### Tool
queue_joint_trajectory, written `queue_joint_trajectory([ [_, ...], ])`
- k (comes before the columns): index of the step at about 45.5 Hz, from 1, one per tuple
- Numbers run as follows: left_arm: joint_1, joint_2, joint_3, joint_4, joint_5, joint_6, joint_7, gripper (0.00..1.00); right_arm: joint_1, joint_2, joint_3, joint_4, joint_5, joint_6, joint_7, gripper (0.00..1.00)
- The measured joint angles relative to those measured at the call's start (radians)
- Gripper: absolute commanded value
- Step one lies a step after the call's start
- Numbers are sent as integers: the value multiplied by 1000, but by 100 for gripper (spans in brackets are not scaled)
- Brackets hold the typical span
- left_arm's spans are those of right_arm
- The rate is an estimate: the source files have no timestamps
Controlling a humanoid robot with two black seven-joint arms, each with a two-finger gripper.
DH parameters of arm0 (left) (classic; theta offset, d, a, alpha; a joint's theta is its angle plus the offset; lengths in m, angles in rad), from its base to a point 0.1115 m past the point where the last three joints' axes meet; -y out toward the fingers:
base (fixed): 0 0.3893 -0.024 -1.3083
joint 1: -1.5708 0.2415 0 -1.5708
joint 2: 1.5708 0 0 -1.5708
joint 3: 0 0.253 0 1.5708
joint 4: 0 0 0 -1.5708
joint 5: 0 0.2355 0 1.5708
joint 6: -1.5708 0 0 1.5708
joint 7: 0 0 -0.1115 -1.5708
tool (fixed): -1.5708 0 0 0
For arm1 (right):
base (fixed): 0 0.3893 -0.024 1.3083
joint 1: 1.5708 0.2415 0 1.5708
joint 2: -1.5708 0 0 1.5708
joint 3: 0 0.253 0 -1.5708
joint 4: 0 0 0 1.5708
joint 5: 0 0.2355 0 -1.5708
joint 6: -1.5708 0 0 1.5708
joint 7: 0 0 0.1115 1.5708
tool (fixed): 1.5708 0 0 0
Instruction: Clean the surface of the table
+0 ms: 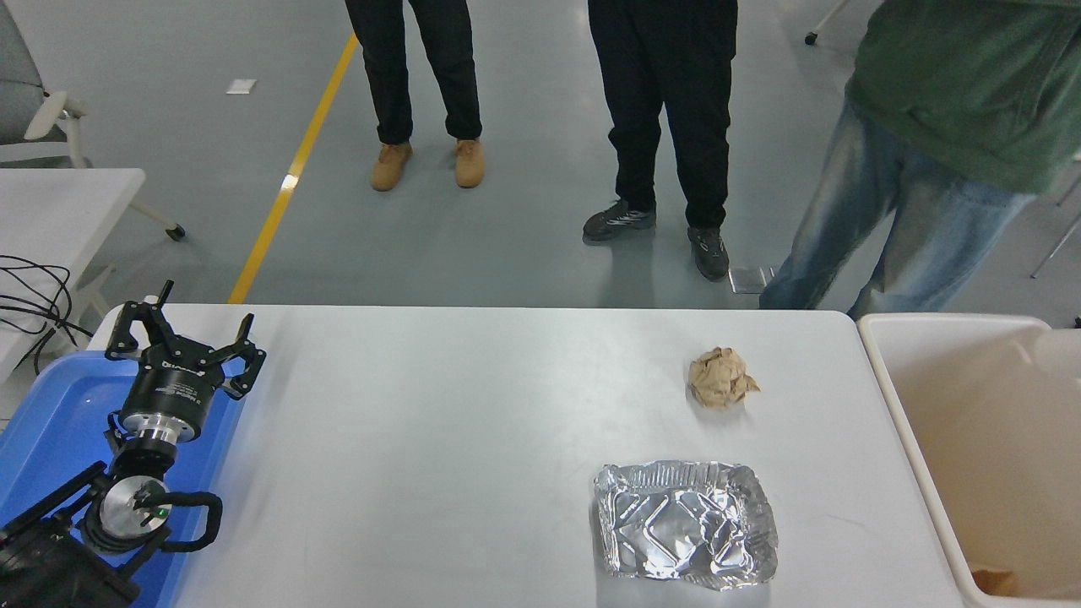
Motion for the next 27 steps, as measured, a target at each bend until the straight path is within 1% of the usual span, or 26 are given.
queue_joint_trajectory([
  [13,0,0,0,0,0,0,0,99,-78,203,6,-267,21,-11,-2,0],
  [22,0,0,0,0,0,0,0,99,-111,358,7,-488,25,-8,-6,0],
  [27,0,0,0,0,0,0,0,99,-123,430,7,-577,26,-5,-7,0],
])
